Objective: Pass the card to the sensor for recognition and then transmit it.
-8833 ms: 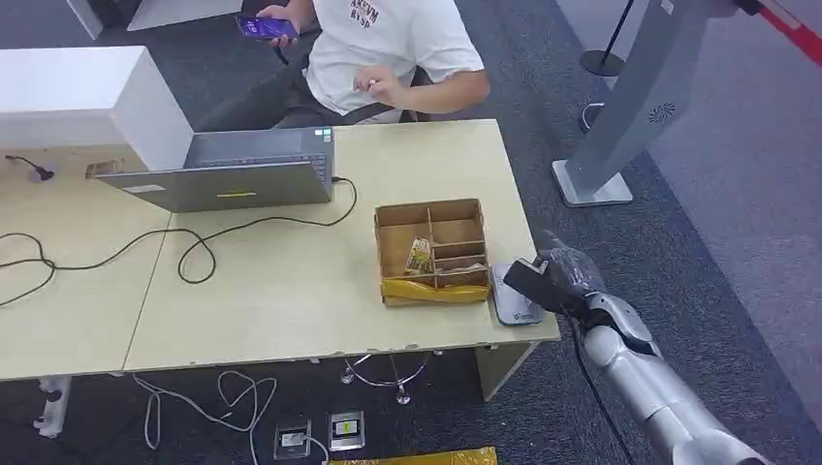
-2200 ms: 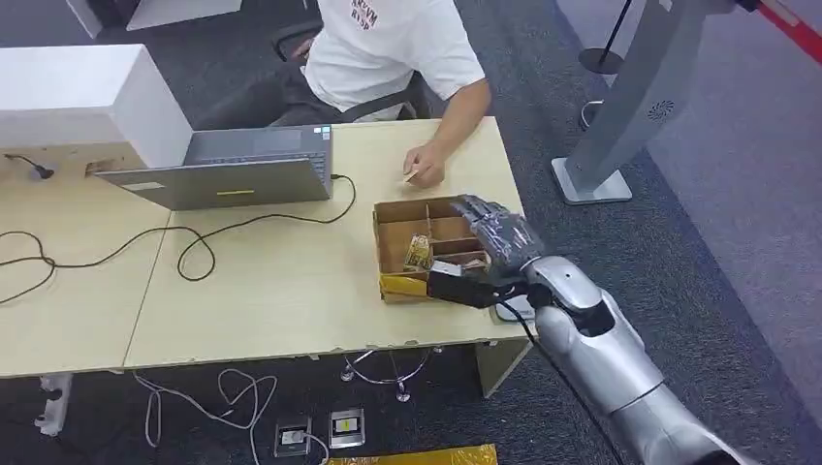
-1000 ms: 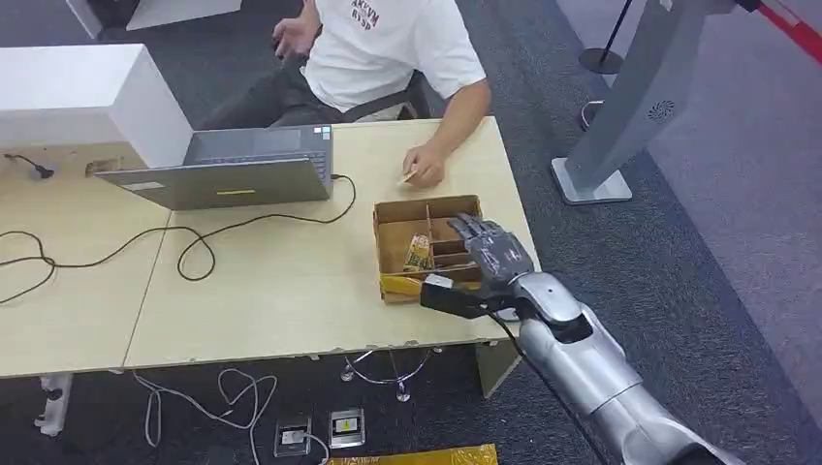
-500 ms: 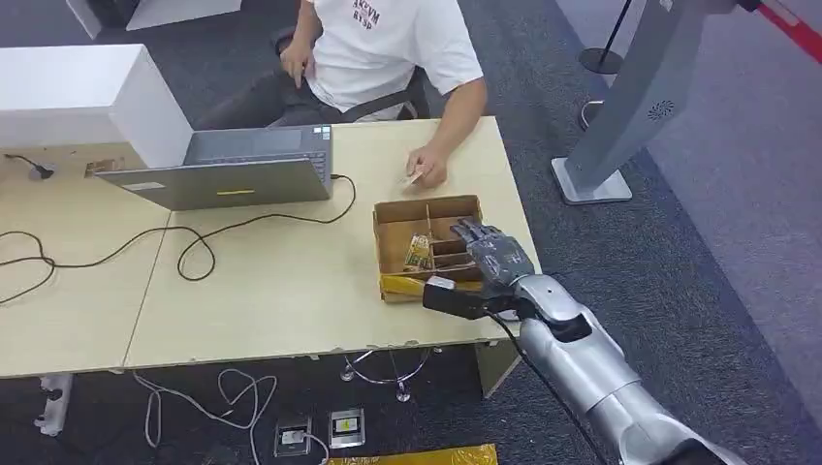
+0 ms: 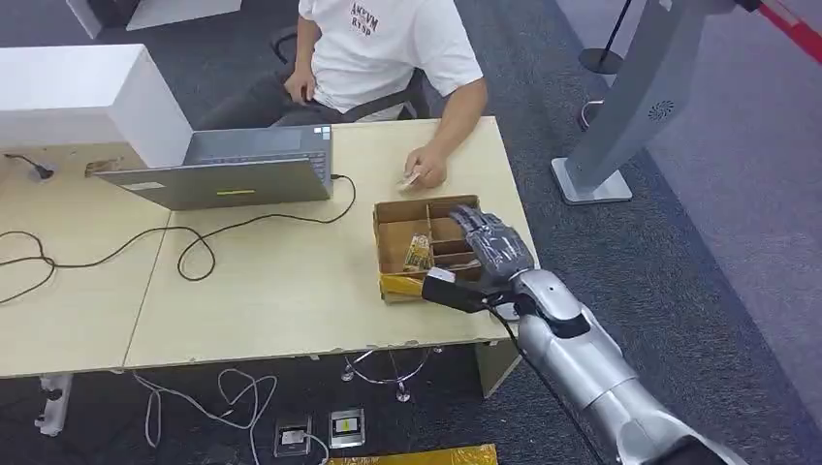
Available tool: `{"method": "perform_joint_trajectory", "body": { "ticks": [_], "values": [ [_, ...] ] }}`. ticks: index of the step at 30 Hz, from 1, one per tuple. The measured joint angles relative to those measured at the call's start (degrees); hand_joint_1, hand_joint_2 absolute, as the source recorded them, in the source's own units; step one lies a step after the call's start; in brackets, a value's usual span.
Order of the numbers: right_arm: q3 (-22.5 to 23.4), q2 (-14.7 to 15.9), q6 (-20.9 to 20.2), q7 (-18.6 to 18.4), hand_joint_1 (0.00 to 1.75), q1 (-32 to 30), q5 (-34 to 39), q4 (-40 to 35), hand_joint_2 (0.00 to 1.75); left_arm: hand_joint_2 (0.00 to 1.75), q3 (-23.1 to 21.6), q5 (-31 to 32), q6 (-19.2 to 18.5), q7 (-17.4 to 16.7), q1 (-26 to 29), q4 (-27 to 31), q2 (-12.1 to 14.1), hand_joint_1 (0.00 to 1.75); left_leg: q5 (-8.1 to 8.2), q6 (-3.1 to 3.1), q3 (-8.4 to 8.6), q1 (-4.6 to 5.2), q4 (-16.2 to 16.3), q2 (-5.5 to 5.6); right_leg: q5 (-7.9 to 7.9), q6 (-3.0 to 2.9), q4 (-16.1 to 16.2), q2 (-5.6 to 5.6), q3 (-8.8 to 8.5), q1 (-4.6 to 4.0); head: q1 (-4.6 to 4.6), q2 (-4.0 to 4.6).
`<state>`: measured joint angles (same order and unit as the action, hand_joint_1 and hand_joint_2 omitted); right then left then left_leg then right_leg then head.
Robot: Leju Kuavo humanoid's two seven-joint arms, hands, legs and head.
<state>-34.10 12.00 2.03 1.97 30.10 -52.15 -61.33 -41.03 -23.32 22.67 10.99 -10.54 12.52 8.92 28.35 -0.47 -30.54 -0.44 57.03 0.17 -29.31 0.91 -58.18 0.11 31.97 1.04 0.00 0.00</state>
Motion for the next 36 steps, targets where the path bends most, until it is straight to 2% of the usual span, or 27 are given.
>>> {"method": "perform_joint_trajectory", "body": {
  "ticks": [10,21,36],
  "values": [
    [-0.1,-0.9,-0.6,0.8,0.00,1.0,-0.3,0.5,1.75,0.00,0.0,-0.7,0.0,0.7,0.2,0.0,0.0,0.00,0.00,0.00,0.00,0.00,0.0,0.00,0.00,0.00,0.0,0.01,0.00,0.00,0.00,0.00],
    [-0.5,-2.3,-6.5,3.4,0.00,1.8,2.0,1.4,1.75,0.00,0.0,-2.0,0.0,0.9,0.2,0.0,0.2,0.00,0.00,0.00,-0.01,-0.01,0.0,0.01,0.00,0.00,0.0,0.02,0.00,-0.01,-0.02,0.00],
    [-1.8,-2.2,-6.3,3.2,0.00,1.9,2.4,2.7,1.75,0.00,0.0,-2.5,0.2,1.3,0.5,0.0,0.5,0.00,0.00,0.00,0.00,0.00,0.0,0.01,0.00,0.00,0.0,0.01,0.00,0.00,0.00,0.00]
  ]
}}
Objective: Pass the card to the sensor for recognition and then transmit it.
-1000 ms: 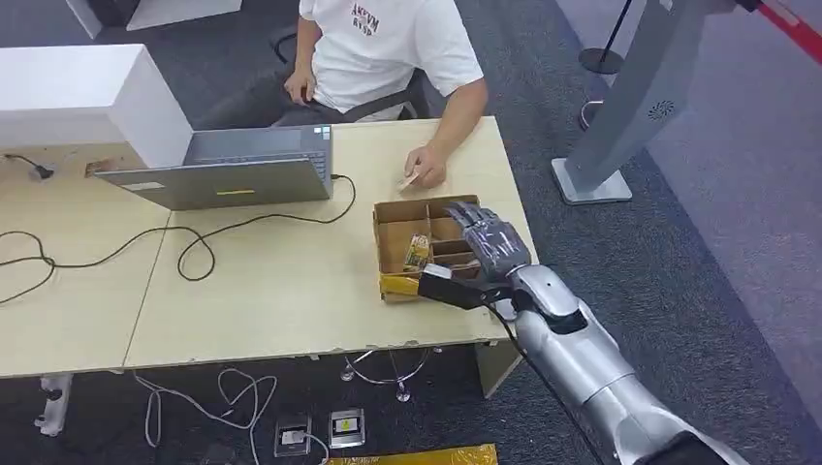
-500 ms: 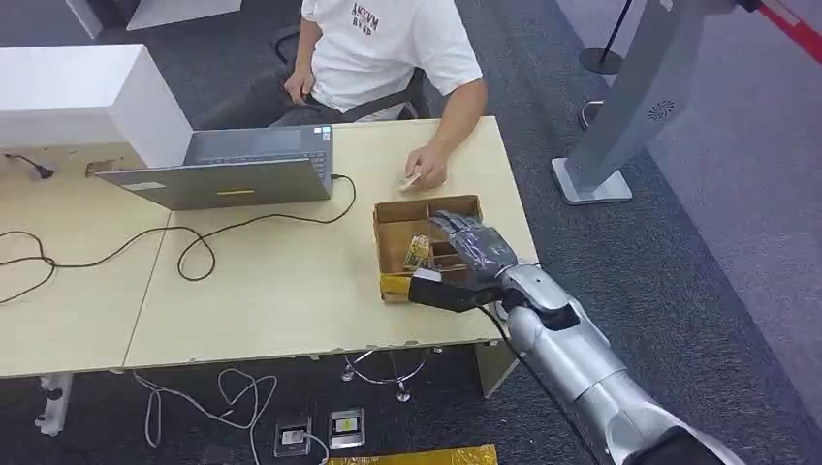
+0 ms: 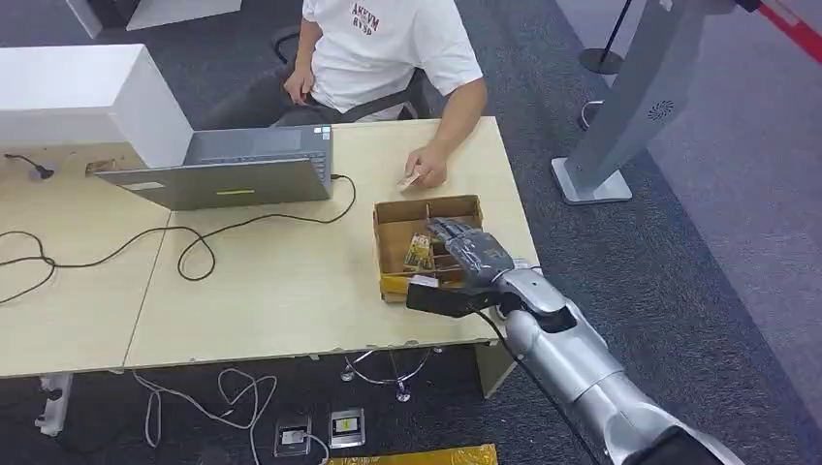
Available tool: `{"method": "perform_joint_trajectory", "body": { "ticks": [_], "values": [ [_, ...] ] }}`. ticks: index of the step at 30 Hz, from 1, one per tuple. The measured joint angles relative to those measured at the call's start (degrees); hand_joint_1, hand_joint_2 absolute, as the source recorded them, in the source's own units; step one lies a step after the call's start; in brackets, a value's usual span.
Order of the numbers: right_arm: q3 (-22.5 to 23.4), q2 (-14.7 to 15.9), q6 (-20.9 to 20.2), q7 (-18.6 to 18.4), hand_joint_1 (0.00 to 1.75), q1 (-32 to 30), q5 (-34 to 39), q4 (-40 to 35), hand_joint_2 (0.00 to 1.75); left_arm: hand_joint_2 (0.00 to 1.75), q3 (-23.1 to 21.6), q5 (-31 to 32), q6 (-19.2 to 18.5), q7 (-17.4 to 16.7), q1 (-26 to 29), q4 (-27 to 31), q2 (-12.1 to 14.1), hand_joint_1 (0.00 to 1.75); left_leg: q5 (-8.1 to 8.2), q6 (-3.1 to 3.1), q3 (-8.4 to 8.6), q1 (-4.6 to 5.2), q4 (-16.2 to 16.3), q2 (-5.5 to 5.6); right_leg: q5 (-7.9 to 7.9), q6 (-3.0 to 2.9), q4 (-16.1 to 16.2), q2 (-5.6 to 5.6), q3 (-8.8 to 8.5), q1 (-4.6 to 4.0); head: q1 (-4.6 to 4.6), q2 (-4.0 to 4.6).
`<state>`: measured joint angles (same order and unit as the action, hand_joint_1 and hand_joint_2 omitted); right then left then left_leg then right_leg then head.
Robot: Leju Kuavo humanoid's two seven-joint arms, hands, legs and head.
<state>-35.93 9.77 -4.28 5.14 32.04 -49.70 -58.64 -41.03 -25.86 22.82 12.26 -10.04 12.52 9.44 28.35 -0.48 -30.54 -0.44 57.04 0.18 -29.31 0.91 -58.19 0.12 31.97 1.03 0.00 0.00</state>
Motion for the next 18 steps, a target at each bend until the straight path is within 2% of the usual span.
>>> {"method": "perform_joint_trajectory", "body": {
  "ticks": [8,18],
  "values": [
    [0.0,0.1,2.4,-1.7,0.00,0.2,-0.4,1.0,1.75,0.00,0.0,0.0,0.2,0.0,0.0,0.0,0.0,0.00,0.00,0.00,0.00,0.00,0.0,-0.01,0.00,0.00,0.0,-0.02,0.01,0.00,-0.02,0.00],
    [0.3,0.9,2.3,-2.3,0.00,0.3,-0.4,1.1,1.75,0.00,0.0,0.5,0.2,0.0,-0.1,0.0,0.3,0.00,0.00,0.00,0.03,0.00,0.0,-0.01,0.00,0.00,0.0,-0.06,0.01,0.00,-0.02,0.00]
  ]
}}
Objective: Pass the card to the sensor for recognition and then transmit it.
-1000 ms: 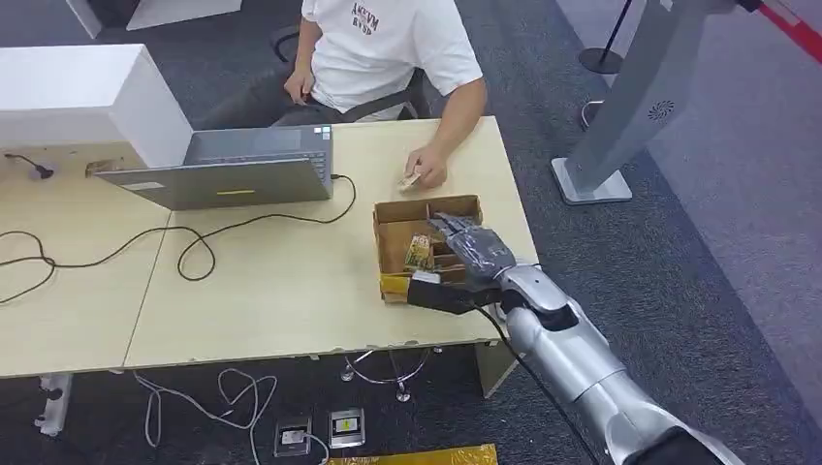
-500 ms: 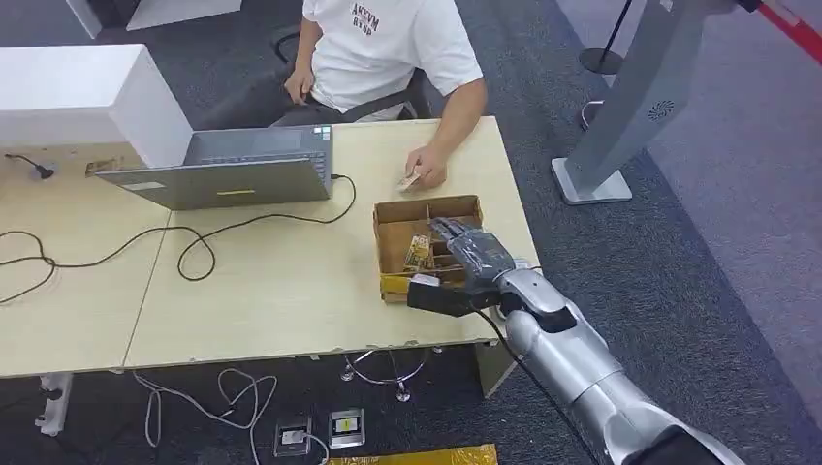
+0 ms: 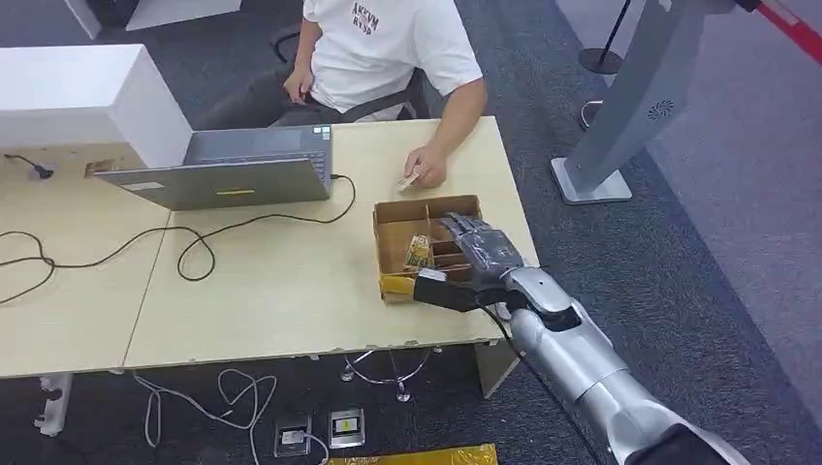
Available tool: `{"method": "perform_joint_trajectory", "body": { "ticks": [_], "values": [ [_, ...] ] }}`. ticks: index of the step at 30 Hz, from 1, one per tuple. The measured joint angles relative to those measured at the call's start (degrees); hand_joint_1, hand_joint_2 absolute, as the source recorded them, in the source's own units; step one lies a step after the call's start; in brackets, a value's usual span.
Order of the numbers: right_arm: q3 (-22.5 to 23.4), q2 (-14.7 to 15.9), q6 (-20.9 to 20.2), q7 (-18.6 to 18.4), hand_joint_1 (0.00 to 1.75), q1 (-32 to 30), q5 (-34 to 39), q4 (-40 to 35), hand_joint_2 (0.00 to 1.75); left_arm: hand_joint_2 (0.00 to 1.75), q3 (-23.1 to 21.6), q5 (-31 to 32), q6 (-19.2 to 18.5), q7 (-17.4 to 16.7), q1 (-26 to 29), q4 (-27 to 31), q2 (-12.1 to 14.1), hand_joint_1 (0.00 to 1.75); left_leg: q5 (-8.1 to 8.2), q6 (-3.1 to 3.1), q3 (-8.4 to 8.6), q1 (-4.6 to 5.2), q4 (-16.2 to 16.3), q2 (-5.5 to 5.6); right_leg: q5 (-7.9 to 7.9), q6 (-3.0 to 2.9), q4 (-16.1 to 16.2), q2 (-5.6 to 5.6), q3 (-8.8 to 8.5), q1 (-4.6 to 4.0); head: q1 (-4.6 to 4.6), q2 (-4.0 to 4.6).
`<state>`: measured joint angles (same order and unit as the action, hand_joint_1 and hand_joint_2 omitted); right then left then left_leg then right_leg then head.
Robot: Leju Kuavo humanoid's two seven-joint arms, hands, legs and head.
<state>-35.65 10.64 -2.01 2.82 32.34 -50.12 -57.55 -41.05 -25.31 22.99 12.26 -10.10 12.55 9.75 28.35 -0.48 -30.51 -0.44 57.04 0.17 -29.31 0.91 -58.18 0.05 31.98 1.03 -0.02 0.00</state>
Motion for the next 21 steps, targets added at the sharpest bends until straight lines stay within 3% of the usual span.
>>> {"method": "perform_joint_trajectory", "body": {
  "ticks": [8,9,10,11,21],
  "values": [
    [0.0,0.2,-0.3,-0.2,0.00,0.0,0.0,0.0,1.75,0.00,0.0,0.3,-0.1,0.0,-0.3,0.1,0.2,0.00,0.00,0.00,0.00,0.00,0.0,0.00,0.00,0.00,0.0,-0.01,0.00,0.00,0.00,0.00],
    [0.0,0.2,-0.4,-0.2,0.65,0.0,0.0,0.0,1.75,0.00,-0.1,0.3,-0.2,0.0,-0.3,0.1,0.2,0.00,0.00,0.00,0.01,0.00,0.0,0.00,0.00,0.00,0.0,-0.01,0.00,0.00,0.00,0.00],
    [0.0,0.2,-0.4,-0.2,1.66,0.0,0.0,0.0,1.75,0.00,-0.1,0.5,-0.2,0.0,-0.3,0.1,0.2,0.00,0.00,0.00,0.01,0.00,0.0,0.00,0.00,0.00,0.0,-0.01,0.00,0.00,0.00,0.00],
    [0.0,0.3,-0.4,-0.2,1.75,0.0,0.0,0.0,1.75,0.00,-0.1,0.5,-0.2,0.0,-0.3,0.1,0.2,0.00,0.00,0.00,0.01,0.00,0.0,0.00,0.00,0.00,0.0,-0.01,0.00,0.00,0.00,0.00],
    [0.1,0.6,-0.4,-0.4,1.75,-0.3,0.7,-0.7,1.75,0.00,-0.7,0.8,-0.3,0.0,-0.5,0.1,0.2,0.00,0.00,0.00,0.02,0.00,0.0,-0.01,0.00,0.00,0.0,-0.01,-0.01,0.00,-0.02,0.00]
  ]
}}
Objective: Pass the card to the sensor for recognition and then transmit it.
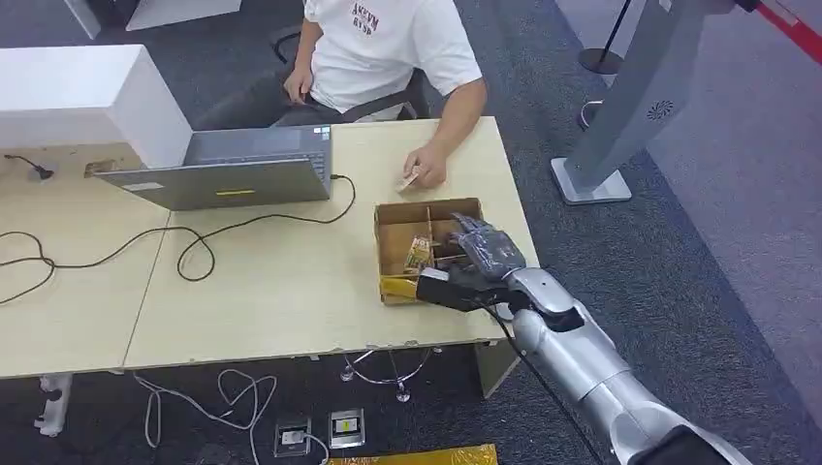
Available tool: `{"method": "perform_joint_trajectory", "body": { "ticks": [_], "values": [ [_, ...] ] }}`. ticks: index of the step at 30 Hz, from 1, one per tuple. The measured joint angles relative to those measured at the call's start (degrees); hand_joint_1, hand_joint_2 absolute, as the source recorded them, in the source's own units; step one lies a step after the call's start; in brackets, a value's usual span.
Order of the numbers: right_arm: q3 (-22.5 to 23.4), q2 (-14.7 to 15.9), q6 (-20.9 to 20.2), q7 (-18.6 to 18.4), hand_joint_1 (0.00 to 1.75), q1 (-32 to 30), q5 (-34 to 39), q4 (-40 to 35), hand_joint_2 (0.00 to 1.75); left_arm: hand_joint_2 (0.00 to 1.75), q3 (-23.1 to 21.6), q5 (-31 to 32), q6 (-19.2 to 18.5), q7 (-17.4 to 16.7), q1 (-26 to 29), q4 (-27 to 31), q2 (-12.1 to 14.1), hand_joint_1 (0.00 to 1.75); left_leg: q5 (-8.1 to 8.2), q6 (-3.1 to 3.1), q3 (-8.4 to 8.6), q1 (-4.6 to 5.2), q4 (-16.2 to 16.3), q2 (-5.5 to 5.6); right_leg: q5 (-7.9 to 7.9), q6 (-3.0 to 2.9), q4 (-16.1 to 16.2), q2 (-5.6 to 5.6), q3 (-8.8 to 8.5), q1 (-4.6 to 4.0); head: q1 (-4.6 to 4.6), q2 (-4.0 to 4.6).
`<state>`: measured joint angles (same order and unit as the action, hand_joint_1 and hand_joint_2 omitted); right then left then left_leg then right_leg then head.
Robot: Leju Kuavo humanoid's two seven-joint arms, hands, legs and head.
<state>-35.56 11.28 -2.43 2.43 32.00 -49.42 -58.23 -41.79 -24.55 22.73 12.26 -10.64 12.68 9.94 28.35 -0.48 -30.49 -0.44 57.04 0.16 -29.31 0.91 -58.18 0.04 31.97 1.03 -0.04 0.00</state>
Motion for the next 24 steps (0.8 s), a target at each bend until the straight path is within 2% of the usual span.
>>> {"method": "perform_joint_trajectory", "body": {
  "ticks": [19,24],
  "values": [
    [-0.1,-0.6,0.7,2.0,1.75,1.2,-1.0,1.0,1.75,0.00,-0.3,-1.5,-0.1,0.5,0.6,0.0,0.0,0.00,0.00,0.00,0.00,0.00,0.0,0.01,0.01,0.00,0.0,0.01,-0.04,0.00,0.02,0.00],
    [-0.1,-0.9,1.0,2.2,1.75,2.3,-1.0,2.0,1.75,0.00,-0.5,-1.3,-1.9,-1.2,-0.3,0.0,0.7,0.00,-0.01,0.00,0.00,-0.02,0.0,0.01,0.01,0.00,0.0,0.01,-0.03,-0.01,0.04,0.00]
  ]
}}
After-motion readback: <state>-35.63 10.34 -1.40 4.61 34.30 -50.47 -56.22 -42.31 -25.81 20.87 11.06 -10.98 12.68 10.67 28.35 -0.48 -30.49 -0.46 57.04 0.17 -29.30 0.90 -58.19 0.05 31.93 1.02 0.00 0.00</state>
